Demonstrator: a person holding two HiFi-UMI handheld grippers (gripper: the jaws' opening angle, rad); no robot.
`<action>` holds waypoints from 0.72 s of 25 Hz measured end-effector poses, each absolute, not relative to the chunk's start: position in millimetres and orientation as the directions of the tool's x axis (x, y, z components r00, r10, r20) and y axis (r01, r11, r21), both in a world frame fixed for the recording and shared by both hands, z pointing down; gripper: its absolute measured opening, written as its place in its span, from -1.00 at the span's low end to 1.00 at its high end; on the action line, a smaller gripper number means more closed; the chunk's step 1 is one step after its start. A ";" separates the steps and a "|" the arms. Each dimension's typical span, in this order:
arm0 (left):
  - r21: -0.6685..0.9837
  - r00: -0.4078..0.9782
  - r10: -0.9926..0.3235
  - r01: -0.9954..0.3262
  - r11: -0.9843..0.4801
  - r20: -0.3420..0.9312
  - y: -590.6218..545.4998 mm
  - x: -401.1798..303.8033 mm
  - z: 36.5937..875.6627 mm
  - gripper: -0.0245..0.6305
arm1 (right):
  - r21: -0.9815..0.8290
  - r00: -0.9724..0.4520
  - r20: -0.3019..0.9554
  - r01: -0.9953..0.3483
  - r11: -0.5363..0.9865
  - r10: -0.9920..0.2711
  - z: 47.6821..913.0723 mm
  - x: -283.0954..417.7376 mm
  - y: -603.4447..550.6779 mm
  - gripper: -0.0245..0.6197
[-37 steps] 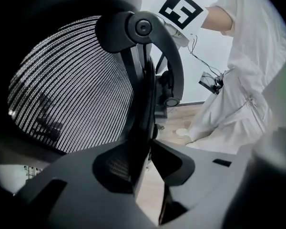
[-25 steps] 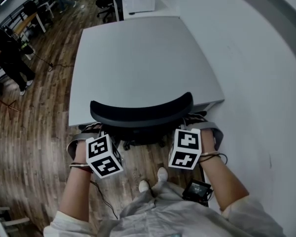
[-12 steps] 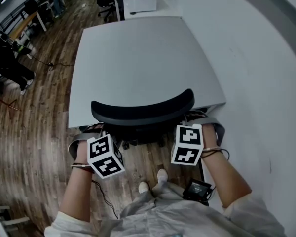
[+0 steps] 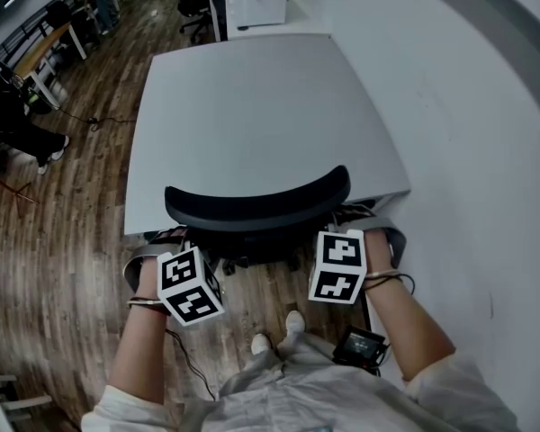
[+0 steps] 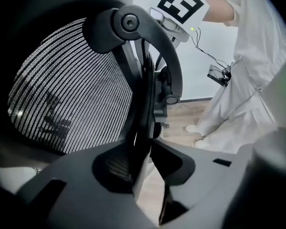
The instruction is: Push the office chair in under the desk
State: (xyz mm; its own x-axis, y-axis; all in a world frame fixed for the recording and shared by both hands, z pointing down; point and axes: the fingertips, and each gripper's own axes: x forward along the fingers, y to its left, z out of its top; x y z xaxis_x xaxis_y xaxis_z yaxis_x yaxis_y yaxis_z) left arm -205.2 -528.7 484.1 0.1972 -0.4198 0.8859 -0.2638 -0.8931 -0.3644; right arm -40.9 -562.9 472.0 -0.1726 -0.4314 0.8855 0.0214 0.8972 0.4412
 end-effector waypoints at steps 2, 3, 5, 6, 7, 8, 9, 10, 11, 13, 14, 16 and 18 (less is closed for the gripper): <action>-0.372 0.200 -0.428 -0.264 -0.890 0.881 -528.8 -205.1 484.0 -0.58 | 0.445 -0.177 0.883 0.024 0.895 -0.434 471.9 -41.0 -562.7 -0.49; -0.377 0.201 -0.433 -0.265 -0.888 0.879 -528.7 -205.3 483.9 -0.58 | 0.448 -0.180 0.881 0.025 0.894 -0.437 471.7 -41.3 -562.5 -0.49; -0.387 0.205 -0.445 -0.270 -0.882 0.872 -528.9 -205.4 484.1 -0.57 | 0.461 -0.193 0.873 0.028 0.887 -0.448 471.5 -41.9 -562.4 -0.49; -0.394 0.209 -0.454 -0.273 -0.878 0.866 -529.4 -205.0 484.0 -0.57 | 0.471 -0.201 0.867 0.029 0.882 -0.457 471.6 -41.9 -562.6 -0.48; -0.404 0.215 -0.466 -0.277 -0.872 0.858 -530.0 -204.3 483.1 -0.56 | 0.481 -0.210 0.860 0.027 0.876 -0.466 472.1 -41.4 -562.7 -0.47; -0.419 0.221 -0.483 -0.283 -0.863 0.847 -530.7 -203.5 481.5 -0.56 | 0.489 -0.221 0.853 0.020 0.872 -0.473 472.9 -40.0 -562.9 -0.46; -0.434 0.227 -0.502 -0.291 -0.853 0.834 -531.2 -202.8 479.9 -0.55 | 0.490 -0.237 0.847 0.002 0.872 -0.475 473.7 -38.6 -562.6 -0.45; -0.448 0.233 -0.522 -0.305 -0.840 0.820 -531.3 -202.5 478.5 -0.54 | 0.480 -0.260 0.844 -0.027 0.877 -0.470 473.6 -38.1 -561.4 -0.43; -0.458 0.238 -0.541 -0.327 -0.827 0.806 -531.1 -202.2 477.6 -0.52 | 0.460 -0.290 0.840 -0.066 0.886 -0.458 472.7 -38.6 -559.4 -0.39; -0.459 0.250 -0.569 -0.386 -0.800 0.783 -529.5 -201.0 477.5 -0.46 | 0.420 -0.358 0.821 -0.151 0.895 -0.446 467.4 -41.0 -554.9 -0.25; -0.453 0.257 -0.582 -0.422 -0.786 0.771 -529.2 -200.3 477.7 -0.42 | 0.410 -0.392 0.801 -0.191 0.892 -0.452 462.4 -42.2 -553.3 -0.22; -0.447 0.267 -0.623 -0.500 -0.742 0.735 -531.3 -199.5 475.1 -0.36 | 0.395 -0.462 0.746 -0.272 0.878 -0.479 448.5 -43.3 -551.1 -0.22; -0.445 0.287 -0.682 -0.579 -0.683 0.672 -533.3 -198.9 465.0 -0.35 | 0.346 -0.540 0.675 -0.369 0.862 -0.502 433.7 -43.4 -548.4 -0.22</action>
